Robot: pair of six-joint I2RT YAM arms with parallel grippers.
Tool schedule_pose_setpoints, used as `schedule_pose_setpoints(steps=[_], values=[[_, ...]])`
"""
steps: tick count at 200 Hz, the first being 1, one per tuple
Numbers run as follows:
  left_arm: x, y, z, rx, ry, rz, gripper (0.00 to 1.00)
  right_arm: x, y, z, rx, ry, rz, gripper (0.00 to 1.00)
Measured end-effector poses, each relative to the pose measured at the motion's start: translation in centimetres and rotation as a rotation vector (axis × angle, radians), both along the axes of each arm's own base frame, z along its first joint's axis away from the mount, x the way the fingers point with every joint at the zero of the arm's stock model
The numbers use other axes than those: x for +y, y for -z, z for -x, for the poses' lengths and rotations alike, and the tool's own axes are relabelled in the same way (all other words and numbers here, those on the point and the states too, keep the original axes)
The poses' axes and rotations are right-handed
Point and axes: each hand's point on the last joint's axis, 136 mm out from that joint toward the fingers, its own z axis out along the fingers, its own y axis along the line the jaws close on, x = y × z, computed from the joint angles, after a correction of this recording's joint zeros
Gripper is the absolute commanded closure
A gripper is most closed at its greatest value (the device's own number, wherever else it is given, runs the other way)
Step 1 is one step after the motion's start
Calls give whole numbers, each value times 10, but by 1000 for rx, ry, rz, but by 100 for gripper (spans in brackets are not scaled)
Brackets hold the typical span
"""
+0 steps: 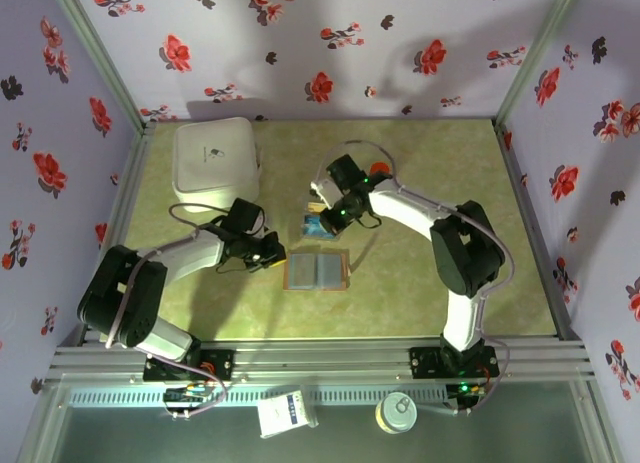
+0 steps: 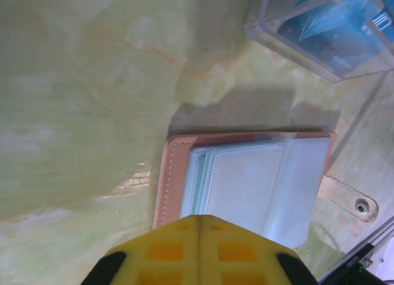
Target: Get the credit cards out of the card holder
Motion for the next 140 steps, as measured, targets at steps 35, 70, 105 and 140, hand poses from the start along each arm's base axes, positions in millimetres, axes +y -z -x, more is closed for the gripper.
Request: schedule_pose_setpoints(steps=[35, 70, 105, 140], values=[[-2, 0, 2, 4, 7, 2, 98, 11, 15, 22, -2, -24, 47, 93], [-3, -1, 0, -1, 9, 5, 98, 9, 19, 10, -57, 27, 85, 93], [-4, -1, 1, 0, 13, 6, 98, 3, 24, -2, -101, 68, 123, 93], [-6, -1, 2, 1, 18, 6, 98, 3, 25, -5, -112, 93, 117, 93]])
